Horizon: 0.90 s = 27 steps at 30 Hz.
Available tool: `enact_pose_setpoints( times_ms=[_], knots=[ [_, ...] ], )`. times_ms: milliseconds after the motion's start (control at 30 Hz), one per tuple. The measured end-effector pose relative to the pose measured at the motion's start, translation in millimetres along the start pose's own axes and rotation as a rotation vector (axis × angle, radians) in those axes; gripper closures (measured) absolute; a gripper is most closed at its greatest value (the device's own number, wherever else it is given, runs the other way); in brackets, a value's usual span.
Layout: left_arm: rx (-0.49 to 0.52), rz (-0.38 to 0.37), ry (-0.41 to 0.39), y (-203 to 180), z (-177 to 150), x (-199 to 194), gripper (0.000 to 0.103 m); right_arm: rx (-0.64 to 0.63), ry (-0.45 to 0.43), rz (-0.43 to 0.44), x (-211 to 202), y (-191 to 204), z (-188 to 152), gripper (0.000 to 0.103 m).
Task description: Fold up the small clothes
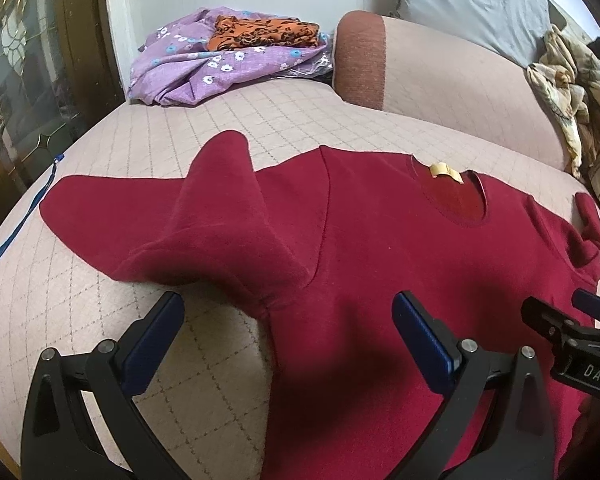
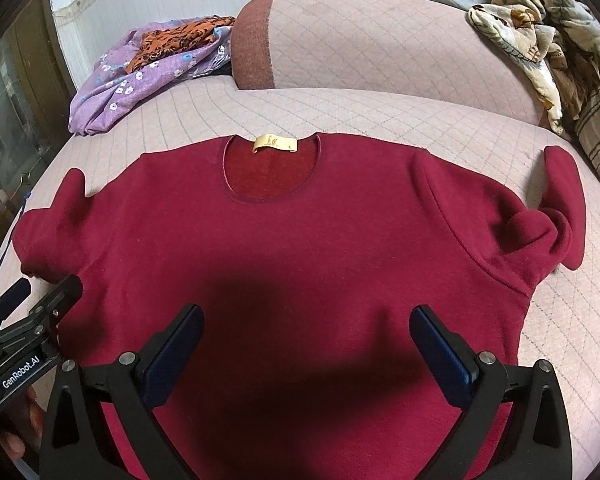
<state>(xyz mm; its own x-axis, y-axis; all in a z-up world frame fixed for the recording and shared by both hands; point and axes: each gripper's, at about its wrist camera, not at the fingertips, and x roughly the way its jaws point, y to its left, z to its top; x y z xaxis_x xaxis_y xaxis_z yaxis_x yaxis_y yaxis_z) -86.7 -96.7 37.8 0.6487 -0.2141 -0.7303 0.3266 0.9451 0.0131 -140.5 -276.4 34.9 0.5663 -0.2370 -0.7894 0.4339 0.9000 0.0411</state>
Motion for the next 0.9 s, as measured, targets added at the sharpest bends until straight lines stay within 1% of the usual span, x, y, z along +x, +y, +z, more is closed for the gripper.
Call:
enact_pose_setpoints(
  times_ms=[900],
  knots=[
    [-0.016,-0.011,0.002,3,1,4,0.0,0.005,0.024,0.008,14,4,0,0.0]
  ],
)
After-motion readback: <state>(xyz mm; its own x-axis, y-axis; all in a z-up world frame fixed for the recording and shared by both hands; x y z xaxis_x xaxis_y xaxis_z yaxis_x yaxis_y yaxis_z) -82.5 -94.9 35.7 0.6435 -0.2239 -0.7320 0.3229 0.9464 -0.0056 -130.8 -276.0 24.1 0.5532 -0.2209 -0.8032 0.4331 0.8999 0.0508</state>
